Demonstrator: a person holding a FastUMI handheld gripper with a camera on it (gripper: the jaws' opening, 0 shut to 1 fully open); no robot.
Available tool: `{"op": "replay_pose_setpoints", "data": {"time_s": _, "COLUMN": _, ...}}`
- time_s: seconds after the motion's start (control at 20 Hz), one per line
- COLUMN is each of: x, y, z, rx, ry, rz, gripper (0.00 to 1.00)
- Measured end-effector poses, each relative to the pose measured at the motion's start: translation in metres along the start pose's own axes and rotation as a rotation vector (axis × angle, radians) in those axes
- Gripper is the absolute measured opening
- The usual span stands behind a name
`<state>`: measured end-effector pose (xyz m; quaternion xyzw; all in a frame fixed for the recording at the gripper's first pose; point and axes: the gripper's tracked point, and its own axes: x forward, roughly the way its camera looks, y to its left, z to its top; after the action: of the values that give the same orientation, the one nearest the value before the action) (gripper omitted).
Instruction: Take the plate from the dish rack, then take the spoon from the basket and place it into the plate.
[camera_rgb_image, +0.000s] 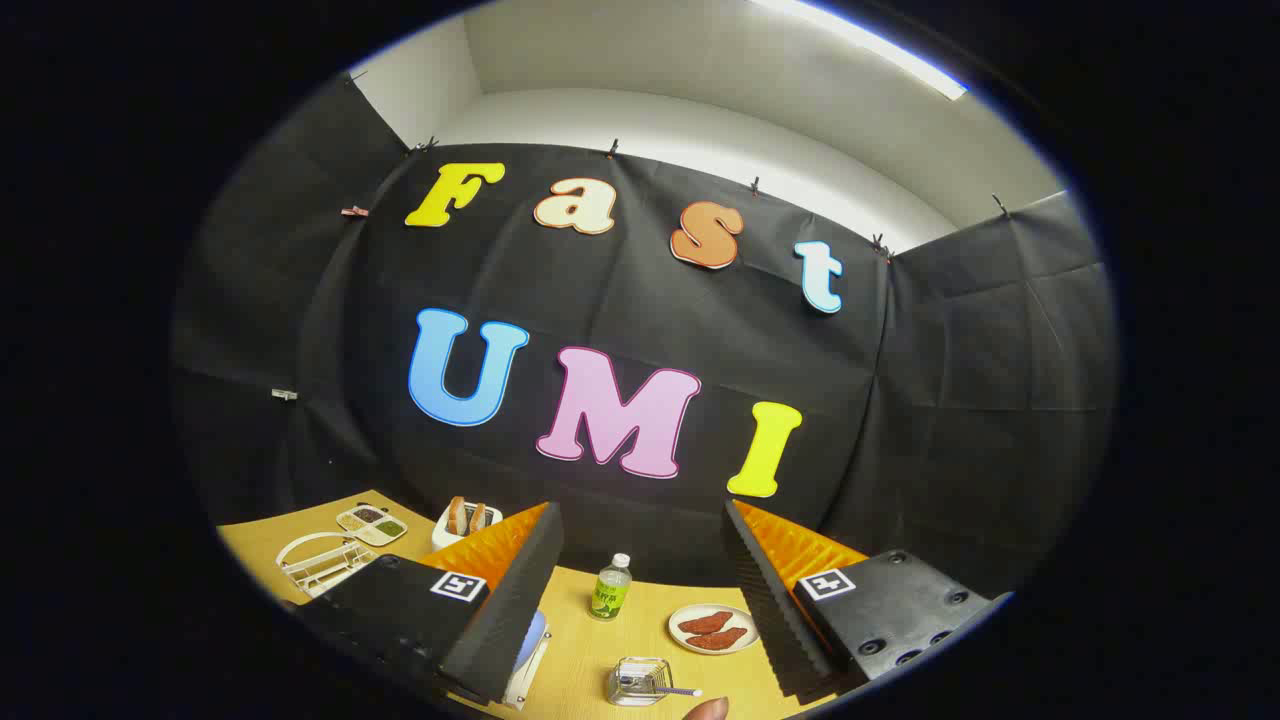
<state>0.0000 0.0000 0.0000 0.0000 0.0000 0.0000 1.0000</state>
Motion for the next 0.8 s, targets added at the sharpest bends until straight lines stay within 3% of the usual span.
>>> {"op": "replay_pose_setpoints", "data": {"time_s": 0.8, "x": 0.0035, "y": 0.0097, "z": -0.0091, "rx": 0.015, "ry": 0.027, "rz": 0.037, "gripper": 0.97}}
